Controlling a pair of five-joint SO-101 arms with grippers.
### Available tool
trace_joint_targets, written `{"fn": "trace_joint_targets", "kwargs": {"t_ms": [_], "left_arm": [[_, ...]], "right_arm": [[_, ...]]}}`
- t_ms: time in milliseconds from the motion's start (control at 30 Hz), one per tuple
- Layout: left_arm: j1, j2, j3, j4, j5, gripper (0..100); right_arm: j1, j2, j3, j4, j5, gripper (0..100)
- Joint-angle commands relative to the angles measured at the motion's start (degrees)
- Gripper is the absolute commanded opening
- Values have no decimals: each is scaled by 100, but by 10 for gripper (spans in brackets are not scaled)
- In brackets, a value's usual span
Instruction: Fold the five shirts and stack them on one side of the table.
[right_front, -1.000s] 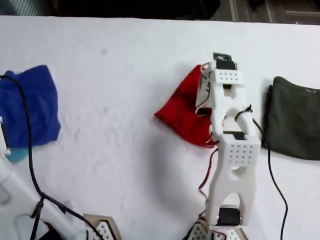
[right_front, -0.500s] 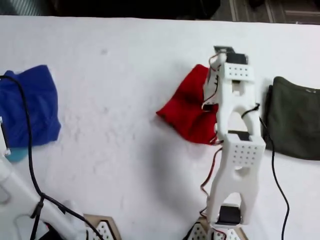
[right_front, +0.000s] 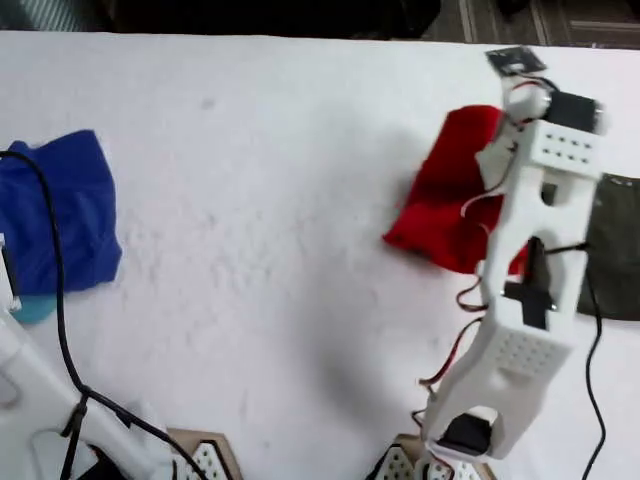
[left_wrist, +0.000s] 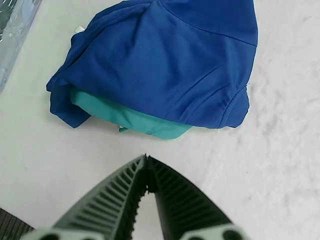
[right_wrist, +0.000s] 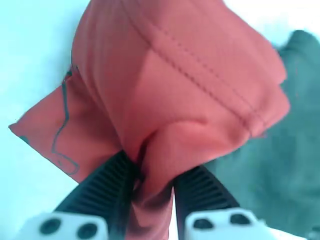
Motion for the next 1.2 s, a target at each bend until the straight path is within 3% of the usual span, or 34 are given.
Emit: {"fn": "trace_joint_targets", "kwargs": {"t_ms": [0,333,800,1167], "left_arm": [[57,-119,-193,-53,-9,24],[57,-119,-211,-44,9,24],[57,-119,-211,-44,9,24],[57,-119,-211,26,-9,24]], "right_arm": [[470,-497,-220,-312,510,20],[1376,-514,-220,-1130,1266,19],[2123,-523,-290,-1147,2409,19],[2343,-145,-800,-1411,2593,19]]}}
